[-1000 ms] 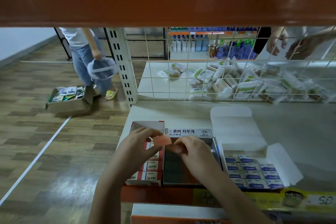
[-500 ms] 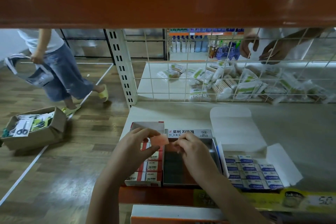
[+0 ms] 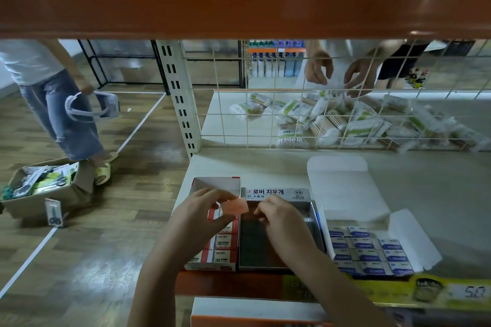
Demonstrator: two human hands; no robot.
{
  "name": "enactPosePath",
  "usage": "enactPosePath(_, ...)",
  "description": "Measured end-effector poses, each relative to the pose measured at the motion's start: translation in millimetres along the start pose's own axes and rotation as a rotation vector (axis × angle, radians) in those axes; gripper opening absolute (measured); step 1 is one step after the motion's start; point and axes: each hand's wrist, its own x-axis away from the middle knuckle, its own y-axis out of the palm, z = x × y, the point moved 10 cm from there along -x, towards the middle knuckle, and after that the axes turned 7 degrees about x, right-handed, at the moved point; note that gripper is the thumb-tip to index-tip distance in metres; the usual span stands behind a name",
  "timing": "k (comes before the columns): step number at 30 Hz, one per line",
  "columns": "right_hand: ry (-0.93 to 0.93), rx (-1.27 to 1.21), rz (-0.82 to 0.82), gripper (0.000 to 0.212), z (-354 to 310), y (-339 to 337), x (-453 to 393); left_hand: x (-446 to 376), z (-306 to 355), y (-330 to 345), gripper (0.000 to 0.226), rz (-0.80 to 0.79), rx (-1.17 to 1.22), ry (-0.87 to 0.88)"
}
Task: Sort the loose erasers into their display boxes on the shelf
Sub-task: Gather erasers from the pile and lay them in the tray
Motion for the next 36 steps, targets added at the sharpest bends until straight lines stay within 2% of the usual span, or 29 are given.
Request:
enactPosePath(5,-0.018,0.054,-0.040,0.022,-1.1,-2.9,0.0,-1.6,7.1,3.0,0.033,0.002,-0.003,0.010)
enactPosePath(11,0.051,0.140,0.160,0.022,24.3,-64.4,14.2,-17.1,34.7,20.0,0.034,-0.059,-0.115,0.059)
enactPosePath(14,0.163,0.181,0.173,0.023,55.3,-81.6,21.6,-25.8,58.3,35.9,0.034,-0.102,-0.189,0.101)
enactPosePath(17,0.253,0.184,0.128,0.027,77.5,-79.9,30.4,-31.0,72.2,55.2,0.034,-0.144,-0.275,0.123)
enactPosePath(20,0.280,0.160,0.121,0.028,84.4,-76.6,38.1,-32.4,76.2,63.4,0.033,-0.119,-0.316,0.115)
enactPosePath(27,0.287,0.126,0.143,0.025,89.1,-74.3,43.1,-29.5,69.6,69.5,0.039,-0.089,-0.380,0.054)
enactPosePath(36,0.273,0.109,0.150,0.023,91.8,-70.9,44.8,-26.6,67.5,74.6,0.033,-0.080,-0.434,0.040)
